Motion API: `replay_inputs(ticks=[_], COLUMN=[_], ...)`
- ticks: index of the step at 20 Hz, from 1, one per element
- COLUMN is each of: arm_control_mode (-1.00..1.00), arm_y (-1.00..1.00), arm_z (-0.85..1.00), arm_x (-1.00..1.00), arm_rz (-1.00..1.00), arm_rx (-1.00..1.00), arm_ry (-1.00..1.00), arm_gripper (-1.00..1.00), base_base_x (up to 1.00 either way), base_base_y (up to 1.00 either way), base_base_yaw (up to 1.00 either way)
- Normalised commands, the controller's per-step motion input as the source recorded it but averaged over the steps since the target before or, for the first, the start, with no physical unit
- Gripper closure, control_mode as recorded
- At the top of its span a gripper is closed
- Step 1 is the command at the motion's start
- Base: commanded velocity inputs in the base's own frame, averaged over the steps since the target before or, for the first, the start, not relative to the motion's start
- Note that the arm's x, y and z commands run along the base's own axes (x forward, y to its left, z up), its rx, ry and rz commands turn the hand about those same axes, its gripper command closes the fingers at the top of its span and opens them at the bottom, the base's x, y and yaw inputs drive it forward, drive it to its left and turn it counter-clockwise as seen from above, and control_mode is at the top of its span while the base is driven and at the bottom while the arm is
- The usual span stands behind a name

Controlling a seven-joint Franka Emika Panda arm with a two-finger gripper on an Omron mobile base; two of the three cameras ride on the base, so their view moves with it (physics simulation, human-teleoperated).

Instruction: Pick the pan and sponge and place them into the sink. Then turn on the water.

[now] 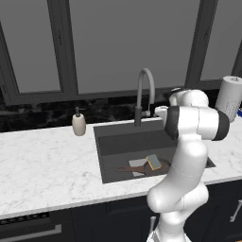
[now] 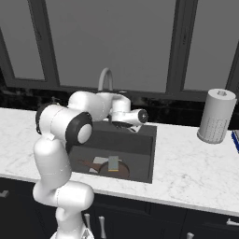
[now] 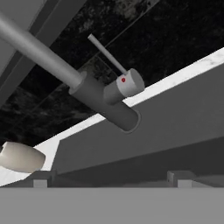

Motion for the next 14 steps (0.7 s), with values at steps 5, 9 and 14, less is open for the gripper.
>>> replay_inputs(ticks=[5,9,14], arm_control_mode=[-1.0,-1.0,-1.0], arm_y=[0.0,0.0,0.0], arm_z=[-0.09,-0.05,-0.05], arm_x=[0.33,0.35,0.4], arm_rz=[0.0,0.0,0.0], arm_rx=[0.07,0.1,0.1], arm_ry=[0.0,0.0,0.0], arm_gripper=[-1.0,-1.0,-1.0], base_base_x=[0.0,0.0,0.0], base_base_y=[0.0,0.0,0.0], base_base_yaw=[0.0,0.0,0.0])
